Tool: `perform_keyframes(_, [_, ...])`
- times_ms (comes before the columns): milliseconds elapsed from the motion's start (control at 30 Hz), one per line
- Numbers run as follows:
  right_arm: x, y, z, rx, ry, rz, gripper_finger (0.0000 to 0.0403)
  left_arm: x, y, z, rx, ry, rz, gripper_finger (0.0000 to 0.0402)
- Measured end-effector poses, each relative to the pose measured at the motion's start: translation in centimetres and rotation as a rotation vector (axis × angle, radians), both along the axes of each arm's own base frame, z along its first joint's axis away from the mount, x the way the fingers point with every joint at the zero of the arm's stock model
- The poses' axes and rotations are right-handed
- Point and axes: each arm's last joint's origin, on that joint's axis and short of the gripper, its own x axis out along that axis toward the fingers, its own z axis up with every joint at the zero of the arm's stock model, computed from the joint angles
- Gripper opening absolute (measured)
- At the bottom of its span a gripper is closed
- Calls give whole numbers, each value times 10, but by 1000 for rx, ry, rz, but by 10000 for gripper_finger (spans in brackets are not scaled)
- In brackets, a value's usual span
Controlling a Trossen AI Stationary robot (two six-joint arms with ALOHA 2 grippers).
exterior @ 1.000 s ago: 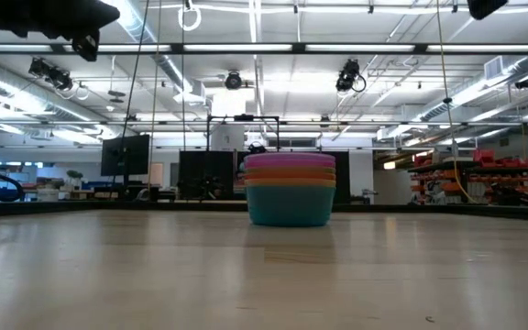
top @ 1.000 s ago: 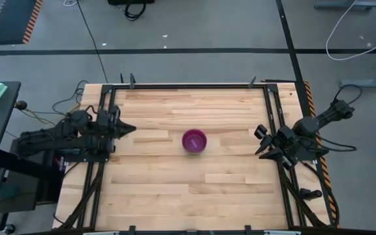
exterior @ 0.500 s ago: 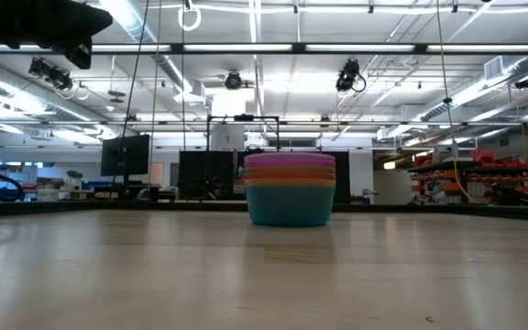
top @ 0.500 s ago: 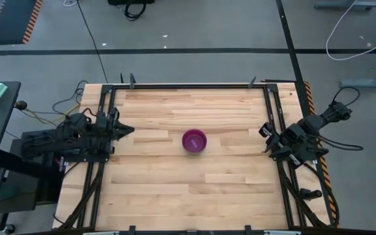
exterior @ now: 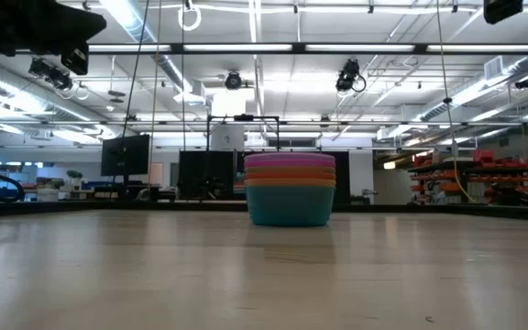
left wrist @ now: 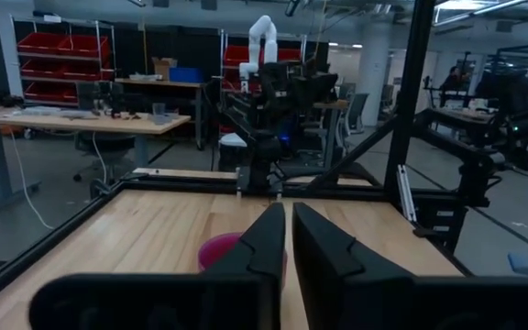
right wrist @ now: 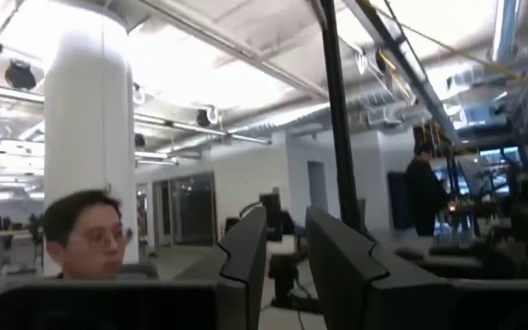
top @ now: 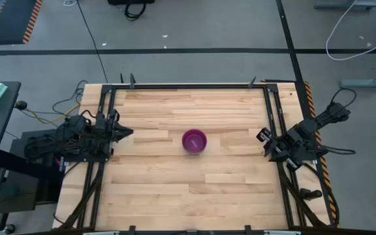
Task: Nest bowls inside each other
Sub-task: Return to Home Position
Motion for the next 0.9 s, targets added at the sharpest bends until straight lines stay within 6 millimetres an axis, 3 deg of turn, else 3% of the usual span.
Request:
perform_keyframes(300, [-3, -2, -12, 17, -46, 5, 88, 9, 1, -19, -5, -1, -2, 28])
perform_keyframes(667, [-5, -2, -9, 9, -101, -6, 88, 19, 2, -42, 13, -129, -15, 30])
perform_keyframes(900, [-6, -2, -8, -16, -126, 12, 88, 18, 2, -41, 30, -136, -17, 36])
